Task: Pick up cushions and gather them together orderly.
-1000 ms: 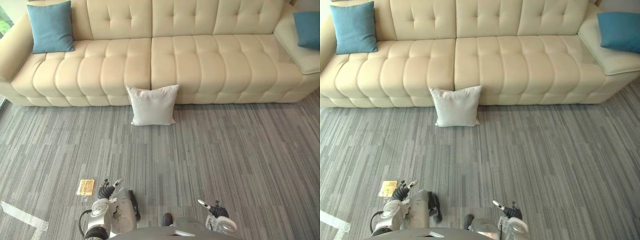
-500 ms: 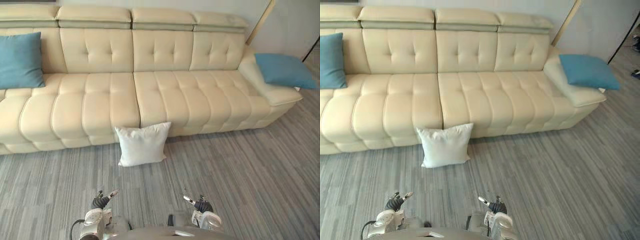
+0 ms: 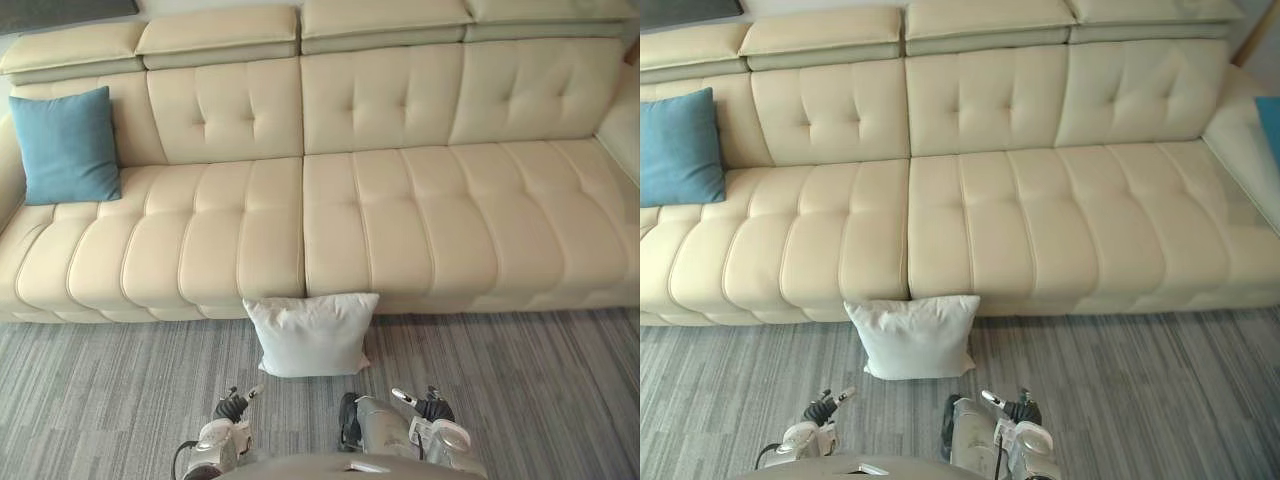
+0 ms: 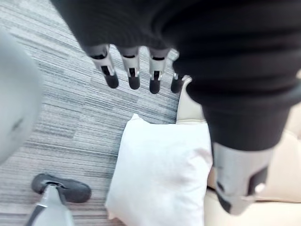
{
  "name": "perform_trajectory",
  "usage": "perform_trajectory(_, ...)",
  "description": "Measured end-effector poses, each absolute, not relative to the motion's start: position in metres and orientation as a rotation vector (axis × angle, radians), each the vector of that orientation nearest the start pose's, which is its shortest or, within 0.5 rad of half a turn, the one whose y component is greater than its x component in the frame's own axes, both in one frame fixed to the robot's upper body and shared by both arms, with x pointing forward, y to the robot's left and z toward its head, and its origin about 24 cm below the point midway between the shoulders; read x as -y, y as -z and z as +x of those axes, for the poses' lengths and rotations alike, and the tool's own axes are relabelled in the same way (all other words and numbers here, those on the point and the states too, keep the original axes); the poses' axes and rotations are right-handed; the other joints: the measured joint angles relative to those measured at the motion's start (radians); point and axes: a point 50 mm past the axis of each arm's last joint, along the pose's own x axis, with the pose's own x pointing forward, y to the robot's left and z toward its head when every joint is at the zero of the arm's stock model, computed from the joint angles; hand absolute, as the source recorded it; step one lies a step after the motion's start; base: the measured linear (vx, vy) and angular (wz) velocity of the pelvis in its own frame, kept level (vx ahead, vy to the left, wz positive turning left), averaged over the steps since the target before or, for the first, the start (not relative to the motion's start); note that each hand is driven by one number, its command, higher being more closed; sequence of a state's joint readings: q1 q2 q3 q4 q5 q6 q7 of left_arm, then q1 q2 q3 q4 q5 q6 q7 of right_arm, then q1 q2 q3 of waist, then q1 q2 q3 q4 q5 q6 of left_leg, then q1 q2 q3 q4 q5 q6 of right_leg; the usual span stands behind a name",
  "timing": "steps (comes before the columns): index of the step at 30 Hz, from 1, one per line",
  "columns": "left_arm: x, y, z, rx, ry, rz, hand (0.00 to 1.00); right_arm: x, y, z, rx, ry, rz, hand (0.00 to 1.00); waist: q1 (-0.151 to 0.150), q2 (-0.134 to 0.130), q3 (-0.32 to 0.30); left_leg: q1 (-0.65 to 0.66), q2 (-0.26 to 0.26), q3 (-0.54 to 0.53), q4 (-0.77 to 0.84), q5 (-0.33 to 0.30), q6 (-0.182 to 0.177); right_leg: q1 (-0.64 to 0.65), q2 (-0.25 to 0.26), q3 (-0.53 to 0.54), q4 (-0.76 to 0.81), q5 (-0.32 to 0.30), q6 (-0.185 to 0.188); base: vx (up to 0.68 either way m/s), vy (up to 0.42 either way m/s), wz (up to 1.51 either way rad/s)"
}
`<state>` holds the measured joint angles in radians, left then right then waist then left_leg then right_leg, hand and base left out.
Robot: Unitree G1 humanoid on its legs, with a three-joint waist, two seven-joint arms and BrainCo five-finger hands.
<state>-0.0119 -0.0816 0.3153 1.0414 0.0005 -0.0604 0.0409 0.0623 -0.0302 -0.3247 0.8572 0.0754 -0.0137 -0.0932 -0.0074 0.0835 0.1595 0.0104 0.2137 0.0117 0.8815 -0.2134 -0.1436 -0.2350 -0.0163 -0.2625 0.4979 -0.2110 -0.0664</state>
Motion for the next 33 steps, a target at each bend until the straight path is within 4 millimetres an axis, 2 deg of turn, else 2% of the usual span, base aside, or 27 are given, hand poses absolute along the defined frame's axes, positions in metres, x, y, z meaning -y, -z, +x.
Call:
perform_trajectory(1,-0.162,0.152,0.133,-0.961,-0.305,-0.218,0.0,0.217,0.14,0.128,-0.906,0.461,0.138,0.0,0.006,-0.003,0.002,-0.044,0.032,0.036,0.121,0.016,0.004,0.048,0.017,0.002,-0.022,-0.011,-0.007,0.42,-0.087,-0.17)
perform_trajectory(2,-0.166,0.152,0.13,-0.956,-0.336,-0.226,0.0,0.216,0.141,0.127,-0.911,0.462,0.143,0.0,0.013,-0.009,0.006,-0.092,0.072,0.103,0.204,0.013,0.024,0.12,0.031,0.007,-0.071,-0.019,-0.01,0.4,-0.063,-0.19)
perform_trajectory(4,-0.167,0.15,0.134,-0.937,-0.341,-0.22,0.0,0.216,0.142,0.124,-0.92,0.467,0.151,0.0,0.015,-0.016,0.008,-0.152,0.093,0.174,0.201,-0.002,0.054,0.189,0.028,0.012,-0.137,-0.017,-0.005,0.37,0.003,-0.07)
perform_trajectory(6,-0.168,0.148,0.137,-0.921,-0.339,-0.217,0.0,0.215,0.143,0.122,-0.925,0.469,0.153,0.0,0.022,-0.028,0.01,-0.193,0.092,0.251,0.073,-0.036,0.078,0.243,0.005,0.022,-0.185,-0.005,0.014,0.37,0.084,-0.09)
perform_trajectory(7,-0.168,0.147,0.138,-0.919,-0.339,-0.216,0.0,0.215,0.143,0.122,-0.924,0.47,0.154,0.0,0.025,-0.029,0.011,-0.195,0.09,0.267,0.029,-0.044,0.078,0.253,0.0,0.023,-0.189,-0.003,0.016,0.39,0.18,0.02)
perform_trajectory(8,-0.168,0.146,0.14,-0.91,-0.338,-0.214,0.0,0.214,0.143,0.122,-0.926,0.474,0.156,0.0,0.028,-0.036,0.015,-0.204,0.075,0.293,-0.116,-0.059,0.077,0.284,-0.024,0.026,-0.191,-0.001,0.02,0.31,0.181,0.14)
perform_trajectory(9,-0.168,0.146,0.141,-0.906,-0.335,-0.212,0.0,0.215,0.144,0.118,-0.939,0.483,0.156,0.0,0.032,-0.038,0.016,-0.201,0.05,0.296,-0.253,-0.037,0.082,0.303,-0.035,0.027,-0.177,-0.002,0.032,0.34,0.239,0.2)
perform_trajectory(10,-0.166,0.147,0.139,-0.913,-0.328,-0.208,0.0,0.217,0.145,0.113,-0.949,0.495,0.15,0.0,0.032,-0.029,0.01,-0.195,0.039,0.295,-0.377,0.048,0.1,0.306,-0.031,0.032,-0.161,-0.005,0.051,0.24,0.208,0.21)
perform_trajectory(11,-0.167,0.147,0.136,-0.92,-0.323,-0.199,0.0,0.216,0.145,0.113,-0.951,0.494,0.15,0.0,0.033,-0.033,-0.003,-0.193,0.025,0.29,-0.421,0.077,0.1,0.305,-0.033,0.055,-0.14,-0.027,0.084,0.23,0.19,0.21)
perform_trajectory(13,-0.184,0.146,0.135,-0.916,-0.347,-0.16,0.0,0.199,0.149,0.111,-0.966,0.478,0.196,0.0,0.029,-0.104,-0.022,-0.168,-0.037,0.293,-0.484,0.082,0.106,0.305,-0.078,0.1,-0.148,-0.025,0.089,0.22,0.133,0.27)
perform_trajectory(14,-0.186,0.147,0.133,-0.918,-0.35,-0.155,0.0,0.197,0.149,0.11,-0.97,0.477,0.201,0.0,0.03,-0.106,-0.023,-0.165,-0.043,0.293,-0.489,0.082,0.106,0.305,-0.082,0.105,-0.149,-0.02,0.089,0.23,0.099,0.15)
perform_trajectory(15,-0.189,0.148,0.131,-0.927,-0.354,-0.149,0.0,0.194,0.15,0.109,-0.975,0.474,0.206,0.0,0.032,-0.126,-0.036,-0.143,-0.052,0.301,-0.513,0.082,0.107,0.313,-0.086,0.123,-0.155,0.003,0.094,0.14,0.049,-0.07)
perform_trajectory(19,-0.19,0.152,0.12,-0.965,-0.369,-0.154,0.0,0.193,0.152,0.105,-0.989,0.471,0.201,0.0,0.033,-0.114,-0.049,-0.063,-0.063,0.347,-0.618,0.111,0.111,0.342,-0.084,0.152,-0.211,0.067,0.1,0.07,0.007,-0.27)
perform_trajectory(22,-0.188,0.154,0.116,-0.982,-0.366,-0.158,0.0,0.195,0.152,0.103,-0.995,0.481,0.2,0.0,0.031,-0.107,-0.057,-0.021,-0.071,0.368,-0.738,0.179,0.107,0.341,-0.076,0.172,-0.259,0.119,0.105,-0.03,-0.007,-0.17)
perform_trajectory(25,-0.188,0.157,0.107,-1.01,-0.371,-0.157,0.0,0.2,0.154,0.097,-1.015,0.498,0.196,0.0,0.03,-0.093,-0.06,0.03,-0.088,0.386,-0.86,0.252,0.106,0.345,-0.066,0.193,-0.297,0.14,0.103,-0.11,0.002,-0.2)
perform_trajectory(28,-0.187,0.16,0.098,-1.04,-0.374,-0.157,0.0,0.203,0.155,0.094,-1.022,0.514,0.199,0.0,0.031,-0.085,-0.065,0.081,-0.106,0.398,-0.962,0.312,0.107,0.361,-0.064,0.197,-0.323,0.14,0.104,-0.13,-0.004,-0.11)
perform_trajectory(30,-0.186,0.16,0.099,-1.039,-0.362,-0.152,0.0,0.204,0.155,0.094,-1.021,0.516,0.197,0.0,0.032,-0.083,-0.063,0.08,-0.112,0.397,-0.969,0.316,0.107,0.372,-0.066,0.196,-0.346,0.137,0.105,-0.17,-0.024,-0.03)
perform_trajectory(32,-0.187,0.16,0.099,-1.039,-0.358,-0.145,0.0,0.204,0.155,0.094,-1.022,0.511,0.192,0.0,0.032,-0.086,-0.06,0.076,-0.132,0.397,-0.969,0.32,0.104,0.373,-0.084,0.198,-0.354,0.096,0.117,-0.18,-0.03,-0.1)
perform_trajectory(33,-0.19,0.16,0.1,-1.036,-0.356,-0.132,0.0,0.202,0.155,0.094,-1.023,0.503,0.19,0.0,0.033,-0.104,-0.058,0.074,-0.16,0.395,-0.97,0.324,0.109,0.374,-0.112,0.202,-0.363,0.032,0.144,-0.18,-0.027,-0.06)
